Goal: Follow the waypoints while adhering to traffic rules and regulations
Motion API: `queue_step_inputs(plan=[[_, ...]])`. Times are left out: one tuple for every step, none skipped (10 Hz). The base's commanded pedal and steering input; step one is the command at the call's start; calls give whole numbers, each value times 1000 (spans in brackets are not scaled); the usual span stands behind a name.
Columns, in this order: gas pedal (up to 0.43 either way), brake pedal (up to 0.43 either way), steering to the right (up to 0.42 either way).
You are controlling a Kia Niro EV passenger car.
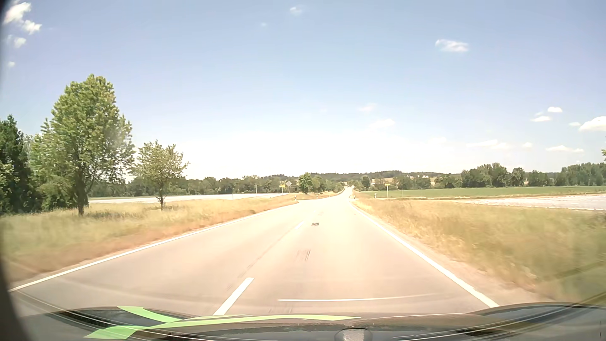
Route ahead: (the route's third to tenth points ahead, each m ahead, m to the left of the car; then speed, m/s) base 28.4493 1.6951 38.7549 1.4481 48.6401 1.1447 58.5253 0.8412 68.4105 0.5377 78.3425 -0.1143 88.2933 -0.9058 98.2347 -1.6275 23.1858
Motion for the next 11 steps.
queue_step_inputs(plan=[[228, 0, 5], [209, 0, 5], [209, 0, 5], [209, 0, 6], [220, 0, 6], [240, 0, 6], [260, 0, 6], [280, 0, 6], [280, 0, 6], [287, 0, 5], [287, 0, 6]])
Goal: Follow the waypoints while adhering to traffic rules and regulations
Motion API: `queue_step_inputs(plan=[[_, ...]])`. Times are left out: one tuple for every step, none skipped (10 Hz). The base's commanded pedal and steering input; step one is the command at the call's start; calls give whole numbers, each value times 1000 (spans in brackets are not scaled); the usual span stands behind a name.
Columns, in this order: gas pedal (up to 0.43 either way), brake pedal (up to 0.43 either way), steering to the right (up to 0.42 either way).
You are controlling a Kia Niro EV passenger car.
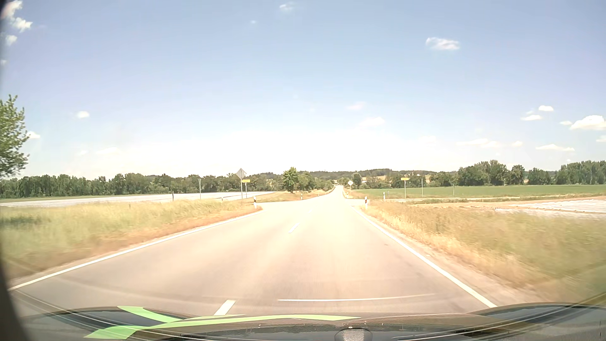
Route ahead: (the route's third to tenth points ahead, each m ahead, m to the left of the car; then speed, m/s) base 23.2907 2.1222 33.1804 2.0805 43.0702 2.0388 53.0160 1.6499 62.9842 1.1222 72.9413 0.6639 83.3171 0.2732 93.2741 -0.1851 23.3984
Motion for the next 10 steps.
queue_step_inputs(plan=[[287, 0, 6], [280, 0, 6], [260, 0, 5], [240, 0, 5], [240, 0, 3], [240, 0, 3], [260, 0, 3], [287, 0, 3], [311, 0, 3], [311, 0, 3]])
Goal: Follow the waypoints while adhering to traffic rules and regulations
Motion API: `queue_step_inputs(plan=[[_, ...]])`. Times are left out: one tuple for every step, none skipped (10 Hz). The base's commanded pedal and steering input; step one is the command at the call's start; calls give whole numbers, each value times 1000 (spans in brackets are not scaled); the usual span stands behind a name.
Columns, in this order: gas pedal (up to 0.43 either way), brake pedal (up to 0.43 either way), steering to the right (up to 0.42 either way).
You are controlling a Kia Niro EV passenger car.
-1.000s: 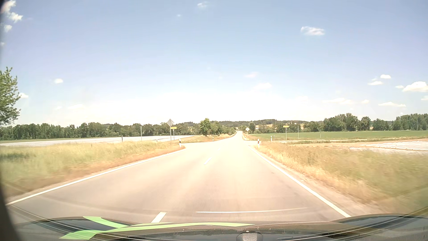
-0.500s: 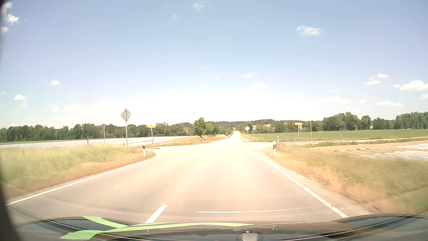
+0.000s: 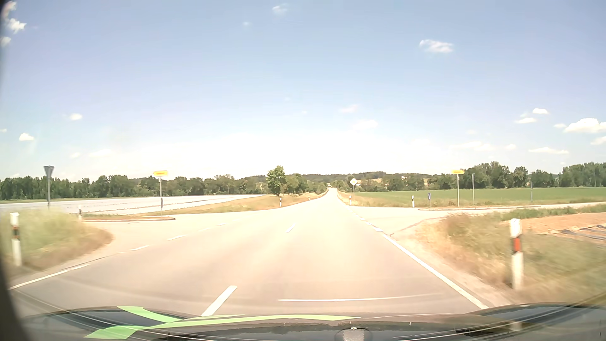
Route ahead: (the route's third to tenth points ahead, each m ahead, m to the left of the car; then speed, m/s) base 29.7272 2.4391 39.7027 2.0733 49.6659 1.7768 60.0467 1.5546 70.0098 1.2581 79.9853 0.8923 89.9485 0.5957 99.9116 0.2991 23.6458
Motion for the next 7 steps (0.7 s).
queue_step_inputs(plan=[[311, 0, 3], [311, 0, 3], [299, 0, 3], [268, 0, 2], [248, 0, 2], [248, 0, 3], [248, 0, 3]])
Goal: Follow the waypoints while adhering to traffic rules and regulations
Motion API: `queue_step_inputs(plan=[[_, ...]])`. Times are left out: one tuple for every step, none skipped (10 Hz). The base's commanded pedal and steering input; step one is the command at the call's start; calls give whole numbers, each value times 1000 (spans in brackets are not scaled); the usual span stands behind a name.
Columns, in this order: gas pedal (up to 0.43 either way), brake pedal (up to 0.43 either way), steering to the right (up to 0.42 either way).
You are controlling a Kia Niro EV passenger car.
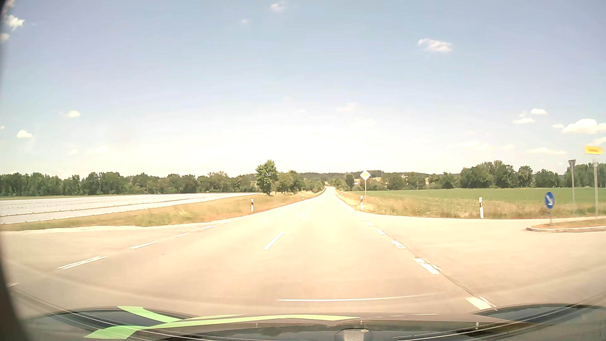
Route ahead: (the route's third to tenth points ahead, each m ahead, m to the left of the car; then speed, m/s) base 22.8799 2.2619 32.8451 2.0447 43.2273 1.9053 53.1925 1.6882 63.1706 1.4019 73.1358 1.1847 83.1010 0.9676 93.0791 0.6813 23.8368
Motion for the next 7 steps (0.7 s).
queue_step_inputs(plan=[[248, 0, 3], [248, 0, 2], [248, 0, 2], [260, 0, 2], [268, 0, 3], [268, 0, 2], [260, 0, 2]])
